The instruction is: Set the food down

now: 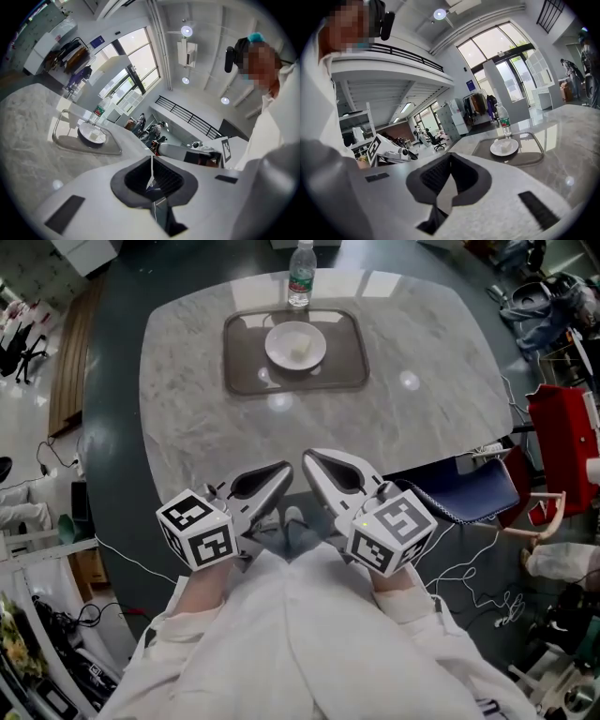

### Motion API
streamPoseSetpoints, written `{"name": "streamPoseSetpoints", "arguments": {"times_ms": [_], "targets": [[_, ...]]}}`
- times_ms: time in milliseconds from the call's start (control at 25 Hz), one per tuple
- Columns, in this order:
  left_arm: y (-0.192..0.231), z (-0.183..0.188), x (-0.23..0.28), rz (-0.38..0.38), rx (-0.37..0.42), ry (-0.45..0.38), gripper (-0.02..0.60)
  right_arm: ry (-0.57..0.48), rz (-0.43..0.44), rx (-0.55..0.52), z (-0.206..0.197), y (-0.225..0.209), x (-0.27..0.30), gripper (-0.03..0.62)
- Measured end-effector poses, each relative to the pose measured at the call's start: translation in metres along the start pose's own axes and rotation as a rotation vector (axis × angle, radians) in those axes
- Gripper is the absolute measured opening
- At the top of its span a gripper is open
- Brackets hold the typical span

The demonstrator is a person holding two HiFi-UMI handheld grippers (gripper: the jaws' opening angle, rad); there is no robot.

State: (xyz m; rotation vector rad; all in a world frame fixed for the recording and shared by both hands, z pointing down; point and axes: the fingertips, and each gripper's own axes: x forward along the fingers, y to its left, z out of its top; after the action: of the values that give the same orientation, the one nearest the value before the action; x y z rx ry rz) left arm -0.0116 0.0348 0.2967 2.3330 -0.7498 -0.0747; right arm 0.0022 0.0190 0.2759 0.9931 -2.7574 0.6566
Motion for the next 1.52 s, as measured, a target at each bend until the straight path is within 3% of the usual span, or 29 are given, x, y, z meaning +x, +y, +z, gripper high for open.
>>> {"name": "streamPoseSetpoints", "arguments": {"times_ms": [160,560,1280,1520], "targets": [[-0.005,0.005,-0.002,-0.027,0.041,-0.006,0.025,0.016,-0.005,-0.014,-0.001,-0.001,0.001,0.003],[-0.001,0.01,0.0,-0.002,0.07,0.004,0.025,0.021,0.009,-0.039,0.0,-0.004,0.002,0.003],[-0.001,0.006,-0.007,-0.029,0.041,-0.01,0.025,0.064,0.039,-0.084,-0.006,0.009,0.008,0.002],[0.005,0.0,-0.009,-0.006,0.035,0.007,0.025,0.069,0.034,-0.089,-0.009,0.01,0.008,0.002]]}}
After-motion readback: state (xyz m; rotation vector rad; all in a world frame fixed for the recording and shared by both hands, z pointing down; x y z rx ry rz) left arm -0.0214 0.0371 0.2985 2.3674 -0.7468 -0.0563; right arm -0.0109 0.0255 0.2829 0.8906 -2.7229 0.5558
